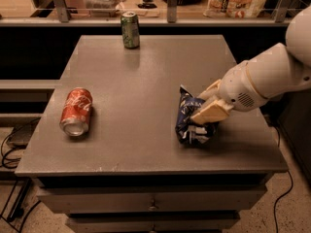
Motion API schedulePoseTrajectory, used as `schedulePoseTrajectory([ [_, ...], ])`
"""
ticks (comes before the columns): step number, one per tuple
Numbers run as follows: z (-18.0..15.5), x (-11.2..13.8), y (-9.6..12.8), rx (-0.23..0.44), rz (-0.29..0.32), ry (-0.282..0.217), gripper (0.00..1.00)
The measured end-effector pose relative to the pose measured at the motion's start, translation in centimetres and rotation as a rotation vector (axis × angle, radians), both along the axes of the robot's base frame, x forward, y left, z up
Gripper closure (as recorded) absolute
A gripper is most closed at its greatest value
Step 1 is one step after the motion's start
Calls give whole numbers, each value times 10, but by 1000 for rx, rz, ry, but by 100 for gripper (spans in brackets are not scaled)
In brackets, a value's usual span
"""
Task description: Move blue chip bag near green can
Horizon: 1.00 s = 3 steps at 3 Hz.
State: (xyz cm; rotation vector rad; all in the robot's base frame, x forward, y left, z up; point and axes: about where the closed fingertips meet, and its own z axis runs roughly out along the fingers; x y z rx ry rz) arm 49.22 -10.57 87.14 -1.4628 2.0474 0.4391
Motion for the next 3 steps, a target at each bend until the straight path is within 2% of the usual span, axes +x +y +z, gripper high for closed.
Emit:
schedulePoseTrajectory([
  [1,30,18,-8,-12,1,-64,100],
  [2,85,51,-24,-39,-18,-175,100],
  [3,85,51,-23,-39,-18,-173,100],
])
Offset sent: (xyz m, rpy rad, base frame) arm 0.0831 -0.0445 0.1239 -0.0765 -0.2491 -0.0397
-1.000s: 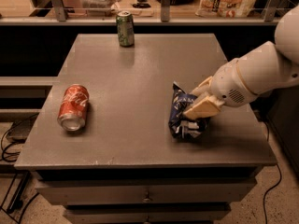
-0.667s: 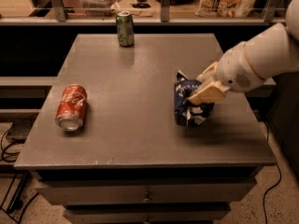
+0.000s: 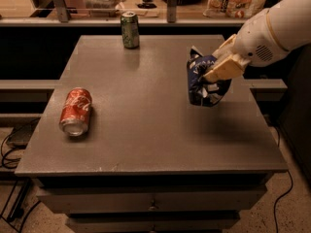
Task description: Move blue chip bag near green can
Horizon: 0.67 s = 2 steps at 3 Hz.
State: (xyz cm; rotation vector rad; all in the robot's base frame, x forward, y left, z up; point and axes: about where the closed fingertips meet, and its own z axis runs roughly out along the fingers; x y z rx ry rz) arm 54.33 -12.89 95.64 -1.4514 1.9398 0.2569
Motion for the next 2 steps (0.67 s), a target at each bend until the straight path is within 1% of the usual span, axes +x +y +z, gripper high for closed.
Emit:
schedulePoseTrajectory([
  [1,3,19,7,10,-25,-56,100],
  [2,13,89,12,72,-123,-180,100],
])
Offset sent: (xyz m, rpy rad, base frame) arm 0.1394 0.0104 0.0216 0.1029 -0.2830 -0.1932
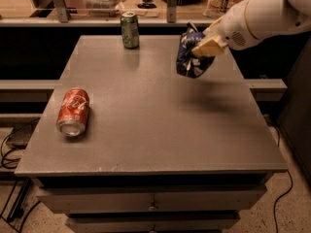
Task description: Move blue chip bag near green can
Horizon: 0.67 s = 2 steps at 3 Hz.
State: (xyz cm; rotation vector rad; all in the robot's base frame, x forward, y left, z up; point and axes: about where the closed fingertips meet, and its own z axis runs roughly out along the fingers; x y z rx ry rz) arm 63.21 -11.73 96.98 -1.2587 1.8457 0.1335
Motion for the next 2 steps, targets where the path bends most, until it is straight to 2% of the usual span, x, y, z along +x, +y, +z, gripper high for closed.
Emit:
schedulePoseTrajectory([
  [1,6,48,-3,78,-67,-58,100],
  [2,6,48,-2,78,-66,-57,100],
])
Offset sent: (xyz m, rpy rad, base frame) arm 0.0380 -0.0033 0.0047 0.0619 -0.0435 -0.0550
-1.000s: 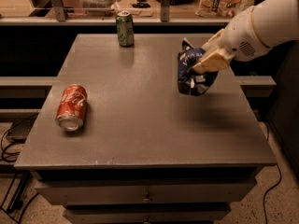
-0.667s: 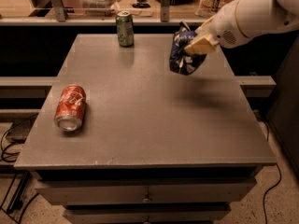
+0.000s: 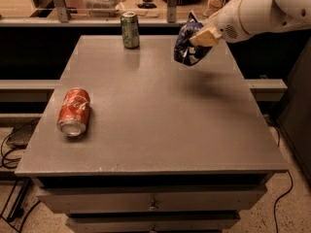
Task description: Move blue chip bag near green can
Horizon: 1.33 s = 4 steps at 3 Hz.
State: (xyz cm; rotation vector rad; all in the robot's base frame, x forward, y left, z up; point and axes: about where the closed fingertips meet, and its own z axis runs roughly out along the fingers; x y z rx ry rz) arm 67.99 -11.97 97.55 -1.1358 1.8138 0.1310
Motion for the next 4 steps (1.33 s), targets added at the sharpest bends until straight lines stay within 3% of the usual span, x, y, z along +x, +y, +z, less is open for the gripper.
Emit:
schedulePoseTrajectory([
  [2,-29,37,55,95,35,32,100],
  [3,-44,70,77,127,32,36,82],
  [4,-51,102,85,145,8,31,59],
])
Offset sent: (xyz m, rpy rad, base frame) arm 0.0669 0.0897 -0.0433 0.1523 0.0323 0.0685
